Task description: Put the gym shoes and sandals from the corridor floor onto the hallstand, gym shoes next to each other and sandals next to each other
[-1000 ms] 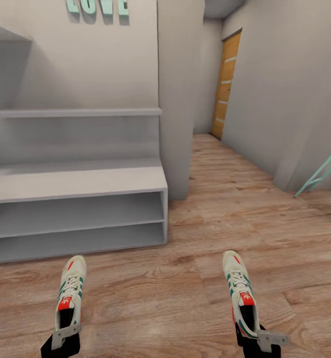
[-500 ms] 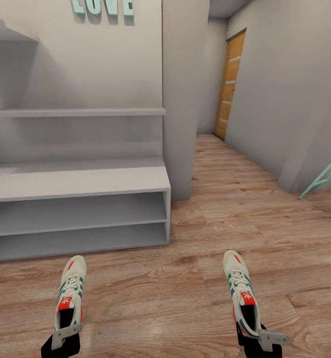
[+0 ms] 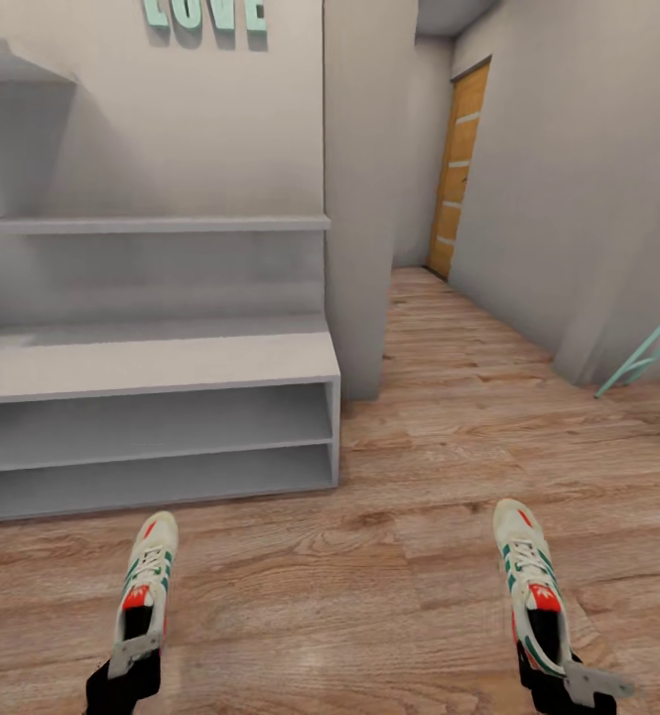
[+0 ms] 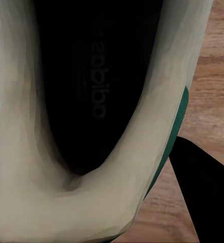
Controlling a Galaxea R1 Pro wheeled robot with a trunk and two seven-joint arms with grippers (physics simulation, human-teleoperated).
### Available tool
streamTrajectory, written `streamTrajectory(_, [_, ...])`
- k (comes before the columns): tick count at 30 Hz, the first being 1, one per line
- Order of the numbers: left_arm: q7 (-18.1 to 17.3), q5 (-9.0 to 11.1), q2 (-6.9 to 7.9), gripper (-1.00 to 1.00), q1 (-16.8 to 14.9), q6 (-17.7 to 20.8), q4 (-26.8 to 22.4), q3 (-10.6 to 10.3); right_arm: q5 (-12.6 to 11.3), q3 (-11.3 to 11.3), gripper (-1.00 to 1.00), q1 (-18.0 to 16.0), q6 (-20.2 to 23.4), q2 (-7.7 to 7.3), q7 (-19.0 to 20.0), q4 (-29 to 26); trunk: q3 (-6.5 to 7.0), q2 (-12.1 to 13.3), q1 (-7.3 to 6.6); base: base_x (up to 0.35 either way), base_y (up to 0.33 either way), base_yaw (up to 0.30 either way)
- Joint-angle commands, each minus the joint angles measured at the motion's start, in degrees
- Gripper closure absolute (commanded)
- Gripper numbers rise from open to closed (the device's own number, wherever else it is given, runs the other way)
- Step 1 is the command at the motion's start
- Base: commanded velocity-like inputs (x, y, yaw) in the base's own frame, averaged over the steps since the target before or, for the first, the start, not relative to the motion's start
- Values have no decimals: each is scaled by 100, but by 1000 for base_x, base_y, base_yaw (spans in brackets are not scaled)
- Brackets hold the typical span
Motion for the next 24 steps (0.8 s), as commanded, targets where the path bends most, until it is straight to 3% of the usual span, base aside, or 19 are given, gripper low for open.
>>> streamTrajectory(1, [14, 32, 13, 100, -74, 180, -38, -16, 24, -152, 100, -2, -7, -30, -9, -4, -5, -2, -1, 0, 0, 0])
streamTrajectory(4, [-1, 23, 49, 100, -478, 1123, -202, -44, 18, -965, 100, -4, 19, -187, 2, -85, -5, -2, -1, 0, 0, 0])
streamTrajectory(8, [-13, -73, 90, 100, -1164, 2028, -321, -69, 8, -1707, 100, -5, 225, -487, 20, -187, -5, -2, -1, 0, 0, 0])
streamTrajectory(14, [-10, -322, 144, 100, -1876, 2848, -348, -81, -92, -2012, 100, -5, 833, -917, 32, -201, -5, -2, -1, 0, 0, 0])
streamTrajectory(15, [-9, -400, 155, 100, -2145, 3122, -346, -82, -290, -2064, 100, -5, 1097, -1073, 44, -204, -5, -2, -1, 0, 0, 0])
streamTrajectory(17, [-9, -446, 174, 100, -2370, 3336, -345, -83, -535, -2092, 100, -5, 1300, -1180, 137, -217, -5, -2, -1, 0, 0, 0])
streamTrajectory(21, [2, -483, 210, 100, -2582, 3544, -334, -83, -773, -2101, 100, -5, 1473, -1238, 624, -376, -5, -2, -1, 0, 0, 0])
streamTrajectory(24, [1, -490, 285, 100, -2635, 3606, -349, -84, -823, -2083, 100, -4, 1523, -1224, 910, -612, -5, -2, -1, 2, 0, 0])
